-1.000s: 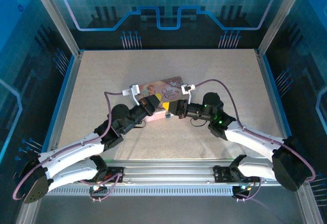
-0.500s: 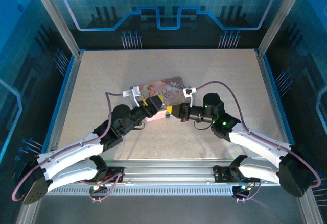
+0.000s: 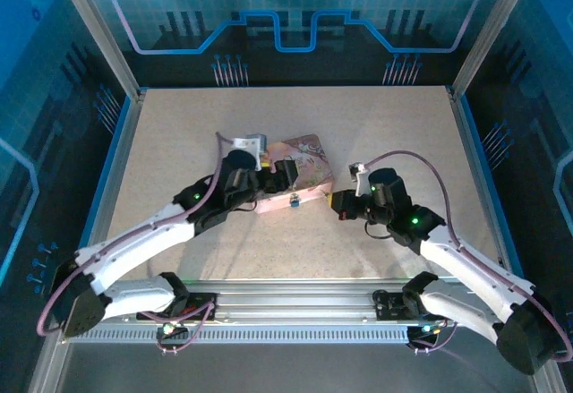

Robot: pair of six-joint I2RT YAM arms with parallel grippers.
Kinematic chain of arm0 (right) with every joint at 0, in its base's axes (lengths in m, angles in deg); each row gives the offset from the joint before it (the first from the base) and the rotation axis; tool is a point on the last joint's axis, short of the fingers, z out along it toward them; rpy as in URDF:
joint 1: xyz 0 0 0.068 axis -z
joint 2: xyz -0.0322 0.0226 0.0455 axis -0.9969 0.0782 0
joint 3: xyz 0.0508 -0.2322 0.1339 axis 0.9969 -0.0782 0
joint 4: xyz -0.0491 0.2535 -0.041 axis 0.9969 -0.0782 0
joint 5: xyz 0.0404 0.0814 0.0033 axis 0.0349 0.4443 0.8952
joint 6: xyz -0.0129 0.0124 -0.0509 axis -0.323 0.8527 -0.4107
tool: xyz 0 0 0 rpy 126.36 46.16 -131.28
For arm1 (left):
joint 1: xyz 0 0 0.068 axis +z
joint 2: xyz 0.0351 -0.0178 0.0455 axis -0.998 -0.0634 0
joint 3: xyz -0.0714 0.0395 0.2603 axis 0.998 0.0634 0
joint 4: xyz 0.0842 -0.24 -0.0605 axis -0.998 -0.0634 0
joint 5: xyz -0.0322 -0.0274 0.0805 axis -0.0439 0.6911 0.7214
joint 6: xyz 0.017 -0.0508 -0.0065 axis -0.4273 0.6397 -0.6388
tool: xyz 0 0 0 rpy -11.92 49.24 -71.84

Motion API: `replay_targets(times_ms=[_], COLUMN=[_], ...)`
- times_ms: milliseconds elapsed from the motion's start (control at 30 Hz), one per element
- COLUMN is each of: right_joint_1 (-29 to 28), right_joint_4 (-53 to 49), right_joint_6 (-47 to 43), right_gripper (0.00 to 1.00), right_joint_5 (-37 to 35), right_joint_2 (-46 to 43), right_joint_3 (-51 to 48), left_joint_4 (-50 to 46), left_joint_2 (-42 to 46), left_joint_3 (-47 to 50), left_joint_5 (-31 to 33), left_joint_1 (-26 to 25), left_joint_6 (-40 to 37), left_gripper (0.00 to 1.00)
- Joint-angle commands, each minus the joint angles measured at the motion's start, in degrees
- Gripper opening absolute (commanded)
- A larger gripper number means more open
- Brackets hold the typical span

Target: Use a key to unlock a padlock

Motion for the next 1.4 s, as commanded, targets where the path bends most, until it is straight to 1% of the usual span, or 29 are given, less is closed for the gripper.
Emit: replay_targets(times_ms=[0,167,367,667,967,1367], right_joint_1=[1.78,3.49,4.66,6.34,8.1,10.03], right_joint_4=[-7.83,-8.64,-10.81,-11.37,-11.55,-12.07], right_joint_6=[-0.93,-0.34,-0.95,-1.7,-2.61,-3.49], right_gripper=[0.01,0.01,0.01,0.01,0.01,0.01], right_joint_5=[-3.74,-3.46,-3.86,-2.71,-1.41,-0.23], right_joint_2=[-1.7,-3.02,-4.95,-6.89,-7.53,-7.51], right_joint_3=[-2.6,-5.64,-6.72,-8.5,-9.4,-9.69], left_joint_4=[-7.76,-10.43,-12.96,-14.92,-17.68,-18.97], left_joint_2=[-6.88,-17.82,-28.4,-38.92,-45.53,-45.96], left_joint_3=[-6.38,-15.01,-23.8,-33.31,-38.96,-37.54], left_joint_5=[-2.72,-3.72,-4.17,-6.51,-8.7,-9.53], left_joint_1=[0.18,-0.22,-0.51,-0.89,-1.87,-3.92], left_joint_6=[-7.75,-10.84,-12.75,-13.95,-14.39,-14.19], left_gripper=[0.84,0.83,0.83,0.83,0.83,0.83])
